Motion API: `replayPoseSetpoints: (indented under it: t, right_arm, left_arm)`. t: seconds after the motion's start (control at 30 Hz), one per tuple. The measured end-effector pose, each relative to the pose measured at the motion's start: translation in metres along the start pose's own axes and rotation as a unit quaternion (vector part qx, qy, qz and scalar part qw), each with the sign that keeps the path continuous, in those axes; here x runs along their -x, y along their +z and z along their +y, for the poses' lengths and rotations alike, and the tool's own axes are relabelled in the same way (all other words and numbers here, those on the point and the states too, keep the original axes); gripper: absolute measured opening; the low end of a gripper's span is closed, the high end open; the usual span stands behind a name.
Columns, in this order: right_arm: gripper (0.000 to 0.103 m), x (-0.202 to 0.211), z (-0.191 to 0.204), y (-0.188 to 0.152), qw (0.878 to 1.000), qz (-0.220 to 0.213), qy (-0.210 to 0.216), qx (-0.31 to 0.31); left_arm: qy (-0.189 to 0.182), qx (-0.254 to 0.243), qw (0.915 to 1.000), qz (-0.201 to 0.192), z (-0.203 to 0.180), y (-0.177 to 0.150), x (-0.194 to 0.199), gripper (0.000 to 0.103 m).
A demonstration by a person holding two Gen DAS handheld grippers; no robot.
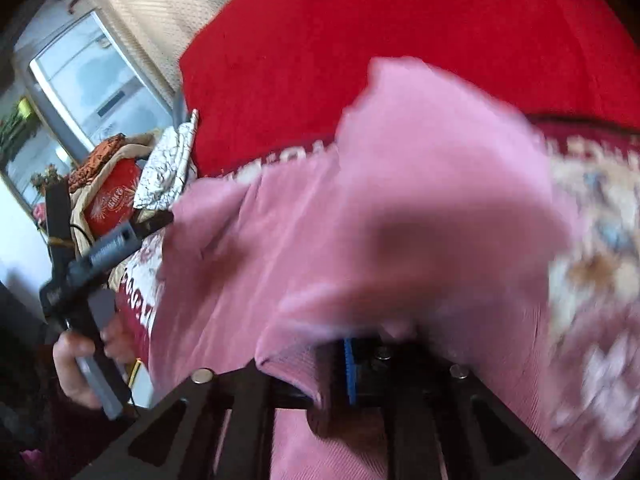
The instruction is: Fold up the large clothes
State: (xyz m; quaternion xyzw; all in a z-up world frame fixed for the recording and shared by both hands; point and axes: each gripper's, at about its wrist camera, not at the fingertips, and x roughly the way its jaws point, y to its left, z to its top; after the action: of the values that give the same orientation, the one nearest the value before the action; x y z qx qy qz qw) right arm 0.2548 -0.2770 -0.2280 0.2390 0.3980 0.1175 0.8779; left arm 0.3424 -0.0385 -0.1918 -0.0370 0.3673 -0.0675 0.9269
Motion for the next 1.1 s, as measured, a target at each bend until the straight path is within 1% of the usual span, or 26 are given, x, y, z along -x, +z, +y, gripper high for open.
replayPoseSetpoints:
  t: [0.03,0.07,0.1,0.13,0.17,0.2,0.23,0.27,0.33,0.43,0.47,0.53,0.63,0.67,0.7,0.77,0.8,0.83,0.87,0.9,0.93,1.03,1.07,1.1]
  right_arm:
    - [0.015,-0.001,-0.004,-0.004,1.0,0.002,0.012,-0.014]
    - [0.018,0.003,-0.012,-0.008,0.999,0.006,0.033,-0.035]
    - [0.024,0.007,-0.02,-0.011,0.997,0.01,0.052,-0.055]
    - [0.034,0.012,-0.026,-0.013,0.996,0.009,0.062,-0.068]
    - [0.041,0.024,-0.032,-0.014,0.994,0.001,0.076,-0.084]
    - [0.073,0.033,-0.037,-0.017,0.991,-0.014,0.09,-0.099]
    - [0.091,0.042,-0.041,-0.018,0.987,-0.035,0.104,-0.116]
    - [0.092,0.051,-0.05,-0.017,0.98,-0.068,0.122,-0.14]
    - [0.092,0.061,-0.067,-0.012,0.97,-0.099,0.137,-0.174]
    - [0.091,0.065,-0.1,0.002,0.953,-0.127,0.134,-0.238]
    - [0.091,0.063,-0.112,0.006,0.944,-0.139,0.137,-0.265]
    - [0.089,0.06,-0.14,0.012,0.928,-0.156,0.121,-0.315]
    - [0.087,0.059,-0.175,0.021,0.907,-0.173,0.104,-0.37]
    - [0.087,0.068,-0.191,0.021,0.9,-0.179,0.103,-0.383]
    - [0.083,0.078,-0.209,0.019,0.891,-0.189,0.107,-0.398]
    - [0.078,0.084,-0.232,0.017,0.878,-0.198,0.12,-0.418]
    - [0.067,0.082,-0.238,0.017,0.873,-0.209,0.119,-0.425]
    - [0.049,0.083,-0.243,0.016,0.872,-0.214,0.115,-0.425]
    - [0.04,0.082,-0.244,0.019,0.876,-0.209,0.112,-0.421]
    - [0.035,0.079,-0.242,0.023,0.882,-0.198,0.118,-0.411]
    - [0.033,0.078,-0.235,0.027,0.887,-0.198,0.128,-0.396]
    - [0.033,0.094,-0.192,0.042,0.913,-0.229,0.135,-0.308]
    - [0.033,0.099,-0.169,0.049,0.924,-0.235,0.142,-0.265]
    - [0.033,0.103,-0.14,0.055,0.934,-0.234,0.159,-0.219]
  left_arm:
    - [-0.01,0.002,0.9999,0.003,-0.001,0.0,0.0,0.103]
    - [-0.019,0.002,0.9998,0.005,-0.003,-0.001,0.0,0.103]
    - [-0.029,0.0,0.9996,0.005,-0.007,-0.002,0.001,0.103]
    - [-0.043,-0.007,0.9991,0.004,-0.013,-0.003,0.003,0.103]
    - [-0.057,-0.018,0.9982,0.002,-0.022,-0.004,0.006,0.103]
    - [-0.066,-0.03,0.9974,-0.001,-0.031,-0.005,0.008,0.103]
    - [-0.073,-0.045,0.9963,-0.003,-0.04,-0.007,0.01,0.103]
    - [-0.08,-0.059,0.9951,-0.005,-0.049,-0.01,0.012,0.103]
    - [-0.088,-0.085,0.9925,-0.003,-0.068,-0.014,0.012,0.103]
    - [-0.083,-0.112,0.9902,0.004,-0.087,-0.018,0.007,0.103]
    - [-0.08,-0.119,0.9896,0.006,-0.09,-0.019,0.005,0.103]
    - [-0.075,-0.124,0.9894,0.006,-0.092,-0.02,0.001,0.103]
    - [-0.068,-0.121,0.9903,0.011,-0.085,-0.019,-0.005,0.103]
    - [-0.067,-0.116,0.9909,0.012,-0.082,-0.018,-0.006,0.103]
    - [-0.066,-0.109,0.9917,0.014,-0.077,-0.017,-0.008,0.103]
    - [-0.068,-0.097,0.9928,0.018,-0.071,-0.015,-0.01,0.103]
    - [-0.068,-0.093,0.9931,0.019,-0.07,-0.014,-0.011,0.103]
    - [-0.067,-0.088,0.9937,0.02,-0.068,-0.012,-0.012,0.103]
    - [-0.064,-0.086,0.994,0.02,-0.066,-0.011,-0.012,0.103]
    - [-0.061,-0.085,0.9943,0.018,-0.064,-0.01,-0.011,0.103]
    - [-0.055,-0.084,0.9948,0.014,-0.062,-0.009,-0.01,0.103]
    - [-0.03,-0.077,0.9966,0.005,-0.049,-0.005,-0.007,0.103]
    - [-0.024,-0.072,0.9971,0.004,-0.042,-0.003,-0.006,0.103]
    - [-0.017,-0.064,0.9978,0.002,-0.034,-0.001,-0.004,0.103]
